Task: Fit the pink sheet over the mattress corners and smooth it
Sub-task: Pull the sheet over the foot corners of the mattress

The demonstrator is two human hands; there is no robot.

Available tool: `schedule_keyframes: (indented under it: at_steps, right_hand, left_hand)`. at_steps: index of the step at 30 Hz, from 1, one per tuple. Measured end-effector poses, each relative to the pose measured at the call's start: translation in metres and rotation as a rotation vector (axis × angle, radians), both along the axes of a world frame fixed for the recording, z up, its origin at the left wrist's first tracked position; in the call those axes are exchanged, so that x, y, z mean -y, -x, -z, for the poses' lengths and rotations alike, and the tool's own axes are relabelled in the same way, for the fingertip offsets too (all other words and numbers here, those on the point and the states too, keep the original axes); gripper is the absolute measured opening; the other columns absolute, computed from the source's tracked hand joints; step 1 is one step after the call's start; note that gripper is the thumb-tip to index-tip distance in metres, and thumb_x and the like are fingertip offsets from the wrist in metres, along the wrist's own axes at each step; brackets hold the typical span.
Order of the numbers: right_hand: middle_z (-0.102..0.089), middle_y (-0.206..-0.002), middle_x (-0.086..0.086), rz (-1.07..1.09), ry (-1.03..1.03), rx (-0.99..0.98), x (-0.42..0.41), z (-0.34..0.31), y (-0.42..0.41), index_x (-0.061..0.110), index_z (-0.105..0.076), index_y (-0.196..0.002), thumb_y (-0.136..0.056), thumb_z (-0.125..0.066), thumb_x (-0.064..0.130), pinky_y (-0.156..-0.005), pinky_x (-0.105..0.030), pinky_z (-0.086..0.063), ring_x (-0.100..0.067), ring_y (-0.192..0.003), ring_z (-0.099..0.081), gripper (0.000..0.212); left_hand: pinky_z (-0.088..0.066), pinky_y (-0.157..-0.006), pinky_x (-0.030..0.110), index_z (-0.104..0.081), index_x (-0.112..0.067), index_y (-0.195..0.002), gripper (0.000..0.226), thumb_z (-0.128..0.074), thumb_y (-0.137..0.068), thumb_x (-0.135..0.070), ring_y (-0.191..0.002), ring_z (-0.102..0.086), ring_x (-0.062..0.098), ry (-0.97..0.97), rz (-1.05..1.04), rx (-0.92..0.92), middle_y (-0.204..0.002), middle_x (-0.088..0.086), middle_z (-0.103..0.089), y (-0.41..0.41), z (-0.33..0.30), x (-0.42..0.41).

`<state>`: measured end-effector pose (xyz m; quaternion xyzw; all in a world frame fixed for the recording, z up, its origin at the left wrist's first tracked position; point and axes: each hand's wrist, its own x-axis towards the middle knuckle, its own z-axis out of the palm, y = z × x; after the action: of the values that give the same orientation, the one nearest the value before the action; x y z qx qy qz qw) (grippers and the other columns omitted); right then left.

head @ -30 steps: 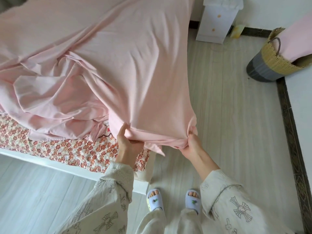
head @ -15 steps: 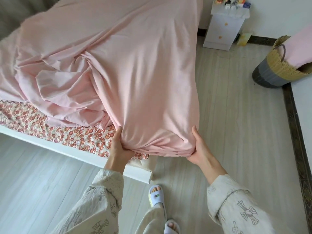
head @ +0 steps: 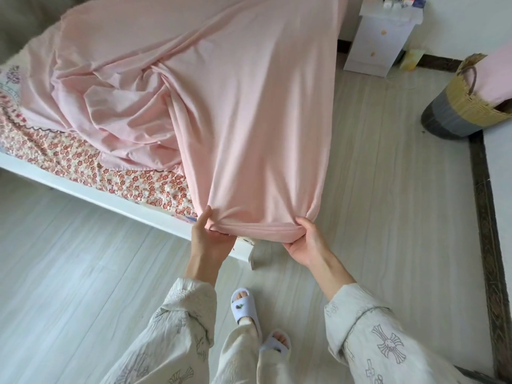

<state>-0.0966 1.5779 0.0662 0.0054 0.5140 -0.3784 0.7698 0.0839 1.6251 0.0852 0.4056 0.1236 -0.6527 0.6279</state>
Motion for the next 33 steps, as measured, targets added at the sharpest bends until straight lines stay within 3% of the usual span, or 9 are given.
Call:
schedule_keyframes:
  at_steps: [3,6,8,12,16,19,23,26,33]
  right_hand:
    - [-0.068,-0.051,-0.001,0.047,-0.007,0.001,-0.011,0.003,-0.002,0.011,-0.058,-0.081,-0.094,-0.046,0.013,-0.050,-0.022,-0.054,-0.012,-0.045,-0.066,0.018]
    - [-0.070,-0.054,0.000,0.064,0.016,-0.018,-0.020,0.007,0.003,0.012,-0.059,-0.091,-0.094,-0.047,0.013,-0.050,-0.021,-0.056,-0.012,-0.048,-0.068,0.013]
    - [-0.070,-0.053,0.001,0.051,0.030,-0.068,-0.024,0.009,0.007,0.012,-0.059,-0.089,-0.094,-0.047,0.012,-0.046,-0.020,-0.055,-0.011,-0.047,-0.067,0.014]
    - [-0.072,-0.058,0.002,0.054,0.029,-0.120,-0.035,0.017,0.013,0.012,-0.062,-0.090,-0.090,-0.053,0.011,-0.048,-0.021,-0.056,-0.010,-0.050,-0.069,0.009]
    - [-0.071,-0.057,0.003,-0.032,0.021,-0.111,-0.061,0.019,0.003,0.011,-0.062,-0.084,-0.092,-0.050,0.010,-0.051,-0.021,-0.055,-0.008,-0.050,-0.068,0.015]
    - [-0.072,-0.061,0.003,-0.145,-0.005,-0.101,-0.089,0.017,-0.009,0.013,-0.065,-0.086,-0.091,-0.054,0.013,-0.058,-0.021,-0.055,-0.009,-0.054,-0.069,0.011]
    - [-0.069,-0.054,0.004,-0.201,-0.068,-0.197,-0.113,0.030,-0.022,0.014,-0.062,-0.084,-0.090,-0.059,0.019,-0.048,-0.017,-0.050,-0.006,-0.048,-0.066,0.008]
    - [-0.064,-0.047,0.006,-0.167,-0.107,-0.300,-0.123,0.048,-0.021,0.015,-0.060,-0.081,-0.088,-0.061,0.020,-0.049,-0.020,-0.045,-0.008,-0.052,-0.062,0.008]
    - [-0.059,-0.074,-0.001,-0.081,-0.129,-0.485,-0.136,0.083,-0.001,0.010,-0.059,-0.081,-0.085,-0.066,0.017,-0.057,-0.024,-0.043,-0.014,-0.067,-0.056,0.010]
  left_hand:
    - [-0.048,-0.042,0.018,-0.054,-0.003,-0.091,0.024,-0.051,-0.088,-0.027,-0.045,-0.061,0.017,-0.090,-0.080,-0.075,-0.053,0.008,-0.061,0.002,0.009,-0.018]
    - [-0.050,-0.092,0.037,-0.056,-0.003,-0.095,0.025,-0.058,-0.073,-0.015,-0.084,-0.063,0.029,-0.086,-0.135,-0.076,-0.086,0.016,-0.063,-0.005,0.018,-0.038]
    - [-0.042,-0.103,0.044,-0.059,-0.006,-0.100,0.030,-0.058,-0.070,-0.010,-0.100,-0.059,0.030,-0.087,-0.196,-0.106,-0.101,0.013,-0.062,-0.009,0.021,-0.049]
    - [-0.050,-0.088,0.042,-0.060,-0.007,-0.107,0.026,-0.055,-0.086,-0.022,-0.099,-0.062,0.030,-0.077,-0.208,-0.094,-0.102,0.015,-0.066,-0.022,0.018,-0.064]
    - [-0.050,-0.093,0.045,-0.056,-0.006,-0.118,0.030,-0.052,-0.091,-0.019,-0.106,-0.063,0.031,-0.040,0.043,0.067,-0.112,0.018,-0.065,-0.037,0.022,-0.083]
    - [-0.058,-0.076,0.041,-0.055,-0.008,-0.107,0.017,-0.050,-0.091,-0.006,-0.097,-0.064,0.029,-0.098,0.140,0.182,-0.105,0.016,-0.066,-0.041,0.029,-0.093]
    - [-0.059,-0.053,0.035,-0.056,-0.014,-0.092,0.018,-0.065,-0.081,-0.004,-0.082,-0.064,0.023,-0.332,0.100,0.217,-0.095,0.009,-0.066,-0.043,0.039,-0.108]
    - [-0.055,-0.057,0.032,-0.055,-0.013,-0.080,0.012,-0.060,-0.084,-0.003,-0.072,-0.060,0.017,-0.390,0.178,0.270,-0.078,0.004,-0.060,-0.040,0.044,-0.127]
    - [-0.049,-0.064,0.030,-0.055,-0.014,-0.081,0.011,-0.056,-0.087,-0.005,-0.074,-0.060,0.015,-0.419,0.308,0.347,-0.078,0.002,-0.060,-0.027,0.074,-0.143]
